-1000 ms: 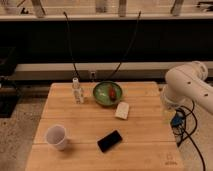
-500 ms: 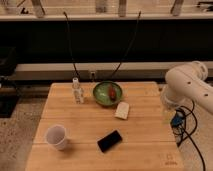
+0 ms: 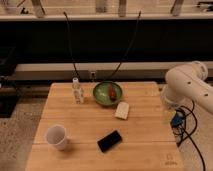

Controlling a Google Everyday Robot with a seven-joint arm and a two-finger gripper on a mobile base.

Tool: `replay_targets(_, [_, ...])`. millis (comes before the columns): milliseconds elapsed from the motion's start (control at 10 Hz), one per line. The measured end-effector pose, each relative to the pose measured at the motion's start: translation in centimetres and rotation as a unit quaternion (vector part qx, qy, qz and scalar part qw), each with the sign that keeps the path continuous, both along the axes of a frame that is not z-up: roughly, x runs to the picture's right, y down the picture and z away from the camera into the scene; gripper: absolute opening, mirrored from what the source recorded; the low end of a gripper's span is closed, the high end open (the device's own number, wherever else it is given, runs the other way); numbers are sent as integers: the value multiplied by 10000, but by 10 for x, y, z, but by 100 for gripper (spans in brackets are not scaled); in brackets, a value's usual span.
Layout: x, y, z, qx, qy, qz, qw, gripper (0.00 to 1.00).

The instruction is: Knock the bottle over

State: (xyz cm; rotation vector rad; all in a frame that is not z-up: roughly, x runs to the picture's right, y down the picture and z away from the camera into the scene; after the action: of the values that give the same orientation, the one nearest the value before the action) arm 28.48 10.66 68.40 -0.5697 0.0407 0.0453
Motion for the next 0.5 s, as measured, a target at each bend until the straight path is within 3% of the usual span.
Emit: replay_targets(500, [0,-1,1,18,6,-32,10000,80])
